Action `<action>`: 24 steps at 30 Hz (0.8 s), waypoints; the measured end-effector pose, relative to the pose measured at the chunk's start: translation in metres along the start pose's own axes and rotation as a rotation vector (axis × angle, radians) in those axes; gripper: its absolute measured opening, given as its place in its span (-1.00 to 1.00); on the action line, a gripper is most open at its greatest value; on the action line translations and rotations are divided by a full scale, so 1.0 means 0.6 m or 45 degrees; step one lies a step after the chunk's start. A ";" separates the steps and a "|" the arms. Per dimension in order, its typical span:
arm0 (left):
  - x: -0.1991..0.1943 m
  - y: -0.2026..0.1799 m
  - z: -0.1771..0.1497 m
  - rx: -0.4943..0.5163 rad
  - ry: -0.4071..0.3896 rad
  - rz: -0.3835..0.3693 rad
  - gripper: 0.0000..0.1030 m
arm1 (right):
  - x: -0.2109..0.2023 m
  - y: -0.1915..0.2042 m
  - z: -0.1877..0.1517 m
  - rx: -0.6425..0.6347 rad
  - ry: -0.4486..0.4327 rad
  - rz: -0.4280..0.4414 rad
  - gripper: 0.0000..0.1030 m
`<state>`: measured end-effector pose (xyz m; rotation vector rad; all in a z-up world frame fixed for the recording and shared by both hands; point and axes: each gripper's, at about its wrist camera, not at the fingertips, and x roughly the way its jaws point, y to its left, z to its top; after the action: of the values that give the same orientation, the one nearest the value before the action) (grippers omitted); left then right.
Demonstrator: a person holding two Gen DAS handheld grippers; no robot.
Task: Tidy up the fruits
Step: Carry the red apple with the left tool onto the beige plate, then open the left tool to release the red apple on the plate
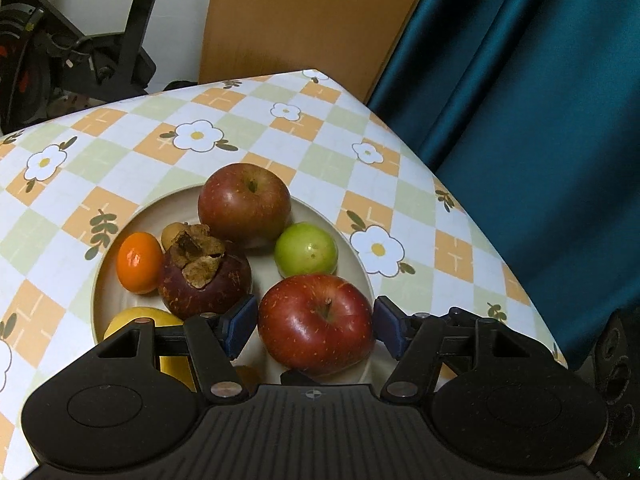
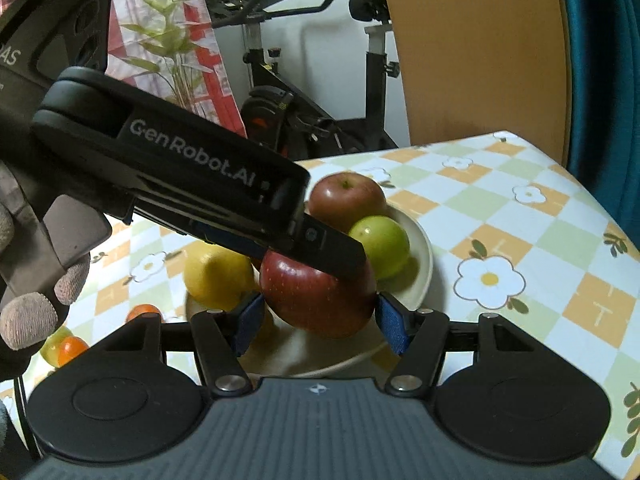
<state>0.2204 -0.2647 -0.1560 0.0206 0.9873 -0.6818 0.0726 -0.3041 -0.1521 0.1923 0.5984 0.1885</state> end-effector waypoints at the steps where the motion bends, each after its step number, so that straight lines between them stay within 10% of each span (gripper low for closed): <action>1: 0.001 0.001 0.001 0.002 0.000 0.003 0.29 | 0.001 0.001 -0.001 -0.008 0.000 -0.004 0.24; 24: -0.031 0.010 0.002 -0.021 -0.064 -0.017 0.23 | 0.052 0.013 0.015 -0.116 0.059 -0.102 0.25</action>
<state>0.2180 -0.2505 -0.1424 -0.0175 0.9454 -0.6834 0.1023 -0.2903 -0.1598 0.0756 0.6412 0.1424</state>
